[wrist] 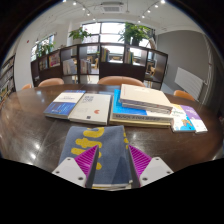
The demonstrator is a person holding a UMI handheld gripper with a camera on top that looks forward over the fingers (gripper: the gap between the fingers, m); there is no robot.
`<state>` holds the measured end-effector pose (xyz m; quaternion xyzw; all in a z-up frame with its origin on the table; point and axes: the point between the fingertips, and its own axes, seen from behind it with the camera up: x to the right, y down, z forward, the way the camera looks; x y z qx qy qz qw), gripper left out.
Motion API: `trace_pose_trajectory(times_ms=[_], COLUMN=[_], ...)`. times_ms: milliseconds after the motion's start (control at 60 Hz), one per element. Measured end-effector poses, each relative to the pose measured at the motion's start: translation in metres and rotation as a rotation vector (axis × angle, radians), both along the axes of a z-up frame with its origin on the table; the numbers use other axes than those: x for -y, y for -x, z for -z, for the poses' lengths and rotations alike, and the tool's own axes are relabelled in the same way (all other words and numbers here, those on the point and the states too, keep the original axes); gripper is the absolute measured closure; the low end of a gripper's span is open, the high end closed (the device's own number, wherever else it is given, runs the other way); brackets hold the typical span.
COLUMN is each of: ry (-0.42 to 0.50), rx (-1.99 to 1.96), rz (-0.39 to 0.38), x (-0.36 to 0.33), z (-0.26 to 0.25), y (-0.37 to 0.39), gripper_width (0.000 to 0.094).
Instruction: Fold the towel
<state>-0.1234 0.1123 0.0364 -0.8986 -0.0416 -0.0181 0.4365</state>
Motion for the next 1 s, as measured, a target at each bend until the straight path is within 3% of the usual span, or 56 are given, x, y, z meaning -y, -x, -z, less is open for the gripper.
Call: trace_pose_trajectory(times_ms=[33,100,267,383,550,700,1000], ry=[0.011,-0.013,-0.149,-0.252,-0.368,-0.394,-0.286], rx=[0.007,0.008,0.005,0.009,-0.06,-0.079,-0.024], rz=[-0.013,-0.043,-0.039,-0.037,-0.009,0.046,0.11], x=[0.003,0.005,0.026,0.062,0.12,0.189,0.301], z=[0.002,-0.012,-0.116,-0.196,-0.266,-0.274,-0.224], y=[-0.003,-0.003,-0.011,-0.017,-0.025,-0.043,-0.061], gripper_width=[0.0317,0.0262,0.0109,0.011,0.0116,0.0111,0.0123])
